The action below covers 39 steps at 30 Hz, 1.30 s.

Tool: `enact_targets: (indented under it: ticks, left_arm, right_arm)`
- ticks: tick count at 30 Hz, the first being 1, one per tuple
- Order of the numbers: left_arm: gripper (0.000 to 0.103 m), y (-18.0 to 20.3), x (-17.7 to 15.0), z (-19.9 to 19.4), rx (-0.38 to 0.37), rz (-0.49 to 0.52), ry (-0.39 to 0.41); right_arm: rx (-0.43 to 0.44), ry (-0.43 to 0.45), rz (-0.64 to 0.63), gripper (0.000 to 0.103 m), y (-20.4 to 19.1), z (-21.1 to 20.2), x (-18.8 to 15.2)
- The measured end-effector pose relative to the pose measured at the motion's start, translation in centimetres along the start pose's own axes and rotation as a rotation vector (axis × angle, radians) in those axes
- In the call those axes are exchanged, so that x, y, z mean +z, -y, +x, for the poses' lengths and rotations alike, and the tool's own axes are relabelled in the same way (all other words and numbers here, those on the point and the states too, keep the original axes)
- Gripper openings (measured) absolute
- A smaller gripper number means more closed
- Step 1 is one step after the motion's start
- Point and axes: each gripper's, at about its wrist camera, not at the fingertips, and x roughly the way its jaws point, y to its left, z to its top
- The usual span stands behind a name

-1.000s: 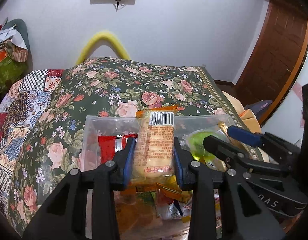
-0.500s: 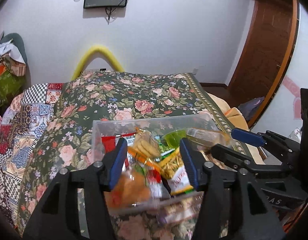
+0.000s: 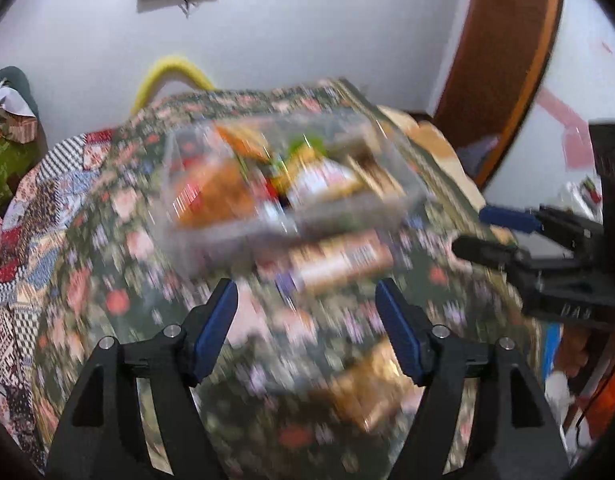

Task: Organize snacks
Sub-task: 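Grasp the peanut cracker pack with the left tool while the right tool grasps the wafer roll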

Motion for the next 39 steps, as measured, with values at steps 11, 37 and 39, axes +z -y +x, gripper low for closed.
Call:
enact_targets:
  ticks: [11, 37, 39]
  left_arm:
    - [0.071, 3.7, -6.0, 2.8, -0.078, 0.047, -0.165]
    - [0.091, 5.6, -1.9, 9.1, -0.089, -0.019, -0.146]
    - [0.087, 5.4, -1.8, 9.1, -0.088, -0.039, -0.133]
  right_arm:
    - [0.010, -0.063, 0.061, 0.063, 0.5, -1.5, -4.3]
    - [-0.026, -0.089, 0.119, 0.064, 2.3, -0.3, -4.9]
    - [-0.029, -0.091, 0.120, 0.064, 2.5, -0.3, -4.9]
